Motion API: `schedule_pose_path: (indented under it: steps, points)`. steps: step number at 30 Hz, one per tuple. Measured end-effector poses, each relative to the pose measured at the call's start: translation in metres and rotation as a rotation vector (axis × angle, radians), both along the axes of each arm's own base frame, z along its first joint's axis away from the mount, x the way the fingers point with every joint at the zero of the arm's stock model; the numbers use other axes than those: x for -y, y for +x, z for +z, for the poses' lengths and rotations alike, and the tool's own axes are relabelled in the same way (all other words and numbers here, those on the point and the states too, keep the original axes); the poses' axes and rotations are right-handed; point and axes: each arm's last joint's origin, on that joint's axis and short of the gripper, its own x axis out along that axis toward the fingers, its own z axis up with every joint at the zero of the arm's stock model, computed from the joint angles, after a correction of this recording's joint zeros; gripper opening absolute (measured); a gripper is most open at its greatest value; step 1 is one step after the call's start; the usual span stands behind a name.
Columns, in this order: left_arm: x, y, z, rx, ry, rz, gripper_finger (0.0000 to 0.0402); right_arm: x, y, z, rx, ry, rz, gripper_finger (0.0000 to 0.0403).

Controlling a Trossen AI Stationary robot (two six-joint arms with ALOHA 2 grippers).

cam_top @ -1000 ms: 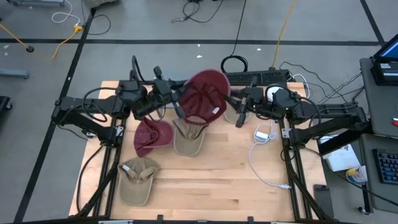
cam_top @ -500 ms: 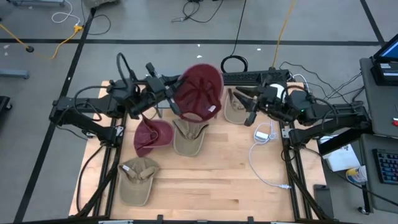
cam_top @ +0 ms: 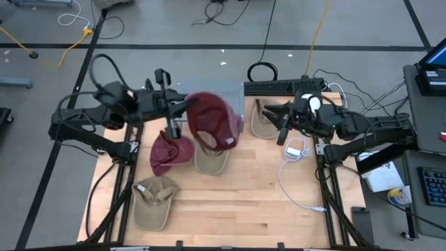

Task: Pick & Place hat
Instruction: Put the dark red cap on the shelf

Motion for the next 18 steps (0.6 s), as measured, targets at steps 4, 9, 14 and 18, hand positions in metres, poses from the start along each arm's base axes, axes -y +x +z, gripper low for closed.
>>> schedule_pose_path:
  steps: [4,9,14,18]
  points:
    - [0.003,-0.004,0.004,0.038,0.058,-0.106,0.0008,-0.003,0.005,-0.004,-0.029,0.01,0.091,0.0089]
    - [0.007,-0.005,0.01,0.119,0.128,-0.212,0.0008,-0.007,0.015,-0.011,-0.067,0.014,0.2,0.0089]
    - [0.008,0.003,0.011,0.186,0.137,-0.235,0.0008,-0.01,0.029,-0.02,-0.113,0.021,0.267,0.0089]
    - [0.009,0.015,0.01,0.246,0.148,-0.261,0.0008,-0.012,0.041,-0.029,-0.152,0.023,0.274,0.0089]
